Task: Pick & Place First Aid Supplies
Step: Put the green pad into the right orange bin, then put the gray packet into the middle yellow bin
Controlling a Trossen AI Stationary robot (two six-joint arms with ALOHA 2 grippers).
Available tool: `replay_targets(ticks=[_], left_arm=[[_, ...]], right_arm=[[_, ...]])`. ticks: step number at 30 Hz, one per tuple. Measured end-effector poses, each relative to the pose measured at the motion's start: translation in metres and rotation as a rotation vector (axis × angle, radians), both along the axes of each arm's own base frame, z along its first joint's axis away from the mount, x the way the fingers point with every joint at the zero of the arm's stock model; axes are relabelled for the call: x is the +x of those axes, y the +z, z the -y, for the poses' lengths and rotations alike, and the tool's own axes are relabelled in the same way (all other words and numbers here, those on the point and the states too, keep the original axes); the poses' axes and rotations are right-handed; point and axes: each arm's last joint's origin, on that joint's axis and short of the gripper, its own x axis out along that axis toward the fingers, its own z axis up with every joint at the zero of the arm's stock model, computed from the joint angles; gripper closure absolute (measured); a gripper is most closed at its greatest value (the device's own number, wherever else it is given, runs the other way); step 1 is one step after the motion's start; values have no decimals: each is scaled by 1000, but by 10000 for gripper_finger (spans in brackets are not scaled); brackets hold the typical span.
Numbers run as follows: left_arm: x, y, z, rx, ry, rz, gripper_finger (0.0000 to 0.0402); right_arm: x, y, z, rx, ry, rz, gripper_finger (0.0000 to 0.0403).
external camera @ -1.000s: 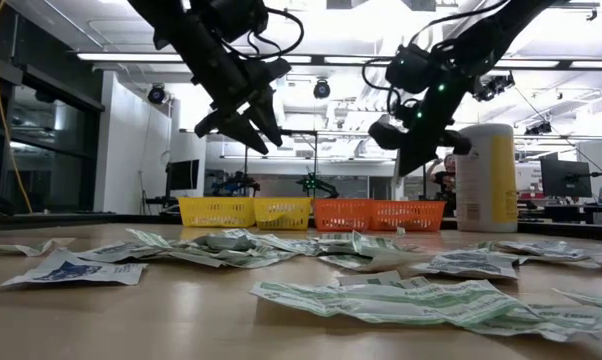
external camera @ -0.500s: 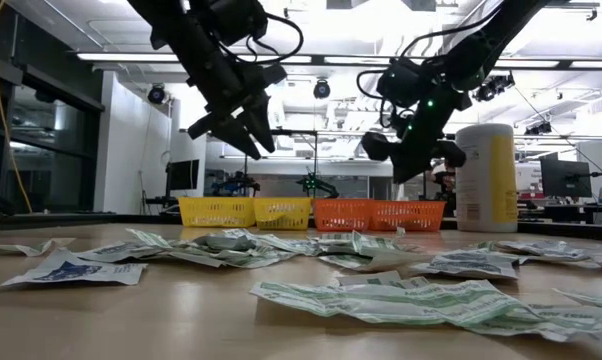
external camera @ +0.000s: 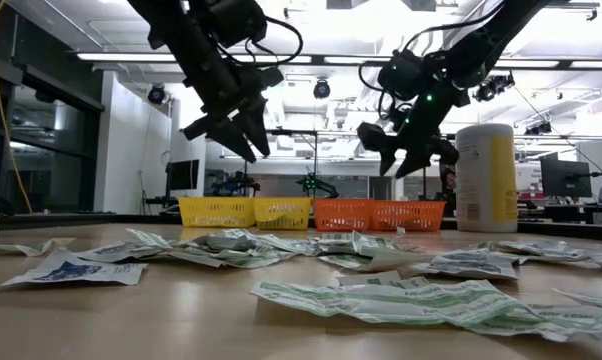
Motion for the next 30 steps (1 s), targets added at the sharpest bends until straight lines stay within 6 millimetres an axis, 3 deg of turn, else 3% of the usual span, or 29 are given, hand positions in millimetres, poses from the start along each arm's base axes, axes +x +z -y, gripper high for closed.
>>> replay_targets(ticks=[5,13,19,26,30], left_arm=[[-4,-3,1,-21,-9,-49,250],[-5,-4,2,-37,-41,-70,250],[-5,-5,4,-45,-110,-83,250],[-4,-5,5,-73,-176,-74,250],[-4,-5,7,-112,-225,-60,250]], right_arm=[[-5,14,-2,-48,-27,6,240],[-18,51,-10,-172,-27,36,240],[-22,75,-26,-154,198,127,242],[-17,74,-49,27,493,187,241],[-15,66,-66,142,545,156,245]])
